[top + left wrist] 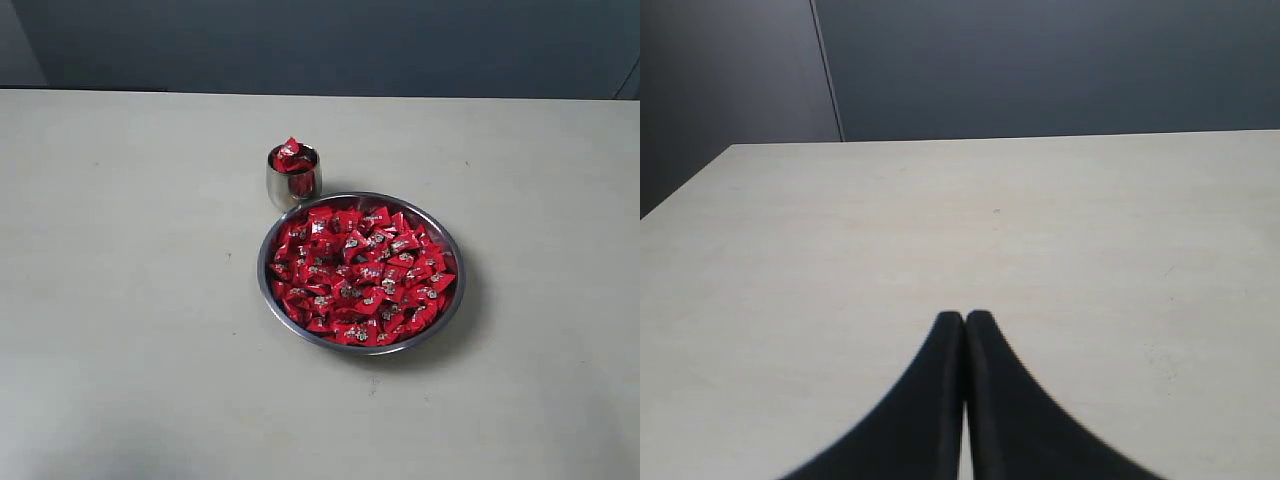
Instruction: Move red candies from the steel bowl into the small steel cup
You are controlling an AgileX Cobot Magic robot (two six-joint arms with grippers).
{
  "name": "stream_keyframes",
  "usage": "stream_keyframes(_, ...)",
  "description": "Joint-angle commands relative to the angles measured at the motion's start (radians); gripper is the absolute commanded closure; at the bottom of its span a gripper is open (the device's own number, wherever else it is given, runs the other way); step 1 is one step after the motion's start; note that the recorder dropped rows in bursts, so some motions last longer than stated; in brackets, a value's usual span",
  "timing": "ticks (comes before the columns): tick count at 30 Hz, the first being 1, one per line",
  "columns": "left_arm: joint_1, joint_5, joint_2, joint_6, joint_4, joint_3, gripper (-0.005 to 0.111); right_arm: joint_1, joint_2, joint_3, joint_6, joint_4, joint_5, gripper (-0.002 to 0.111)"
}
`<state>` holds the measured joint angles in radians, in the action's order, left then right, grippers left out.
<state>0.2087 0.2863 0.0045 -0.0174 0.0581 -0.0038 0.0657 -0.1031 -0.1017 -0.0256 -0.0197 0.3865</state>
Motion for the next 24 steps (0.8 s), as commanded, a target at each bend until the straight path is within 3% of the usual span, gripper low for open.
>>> stream_keyframes(1,-0.005,-0.002,-0.004,-0.003,0.006,0.004,0.106,0.007,0.007,0.047,0.001,0.006,-0.045,0.109)
stream_keyframes(24,-0.005,-0.002,-0.004,-0.003,0.006,0.004,0.106,0.005,0.065,0.102,-0.001,0.002,-0.086,0.109)
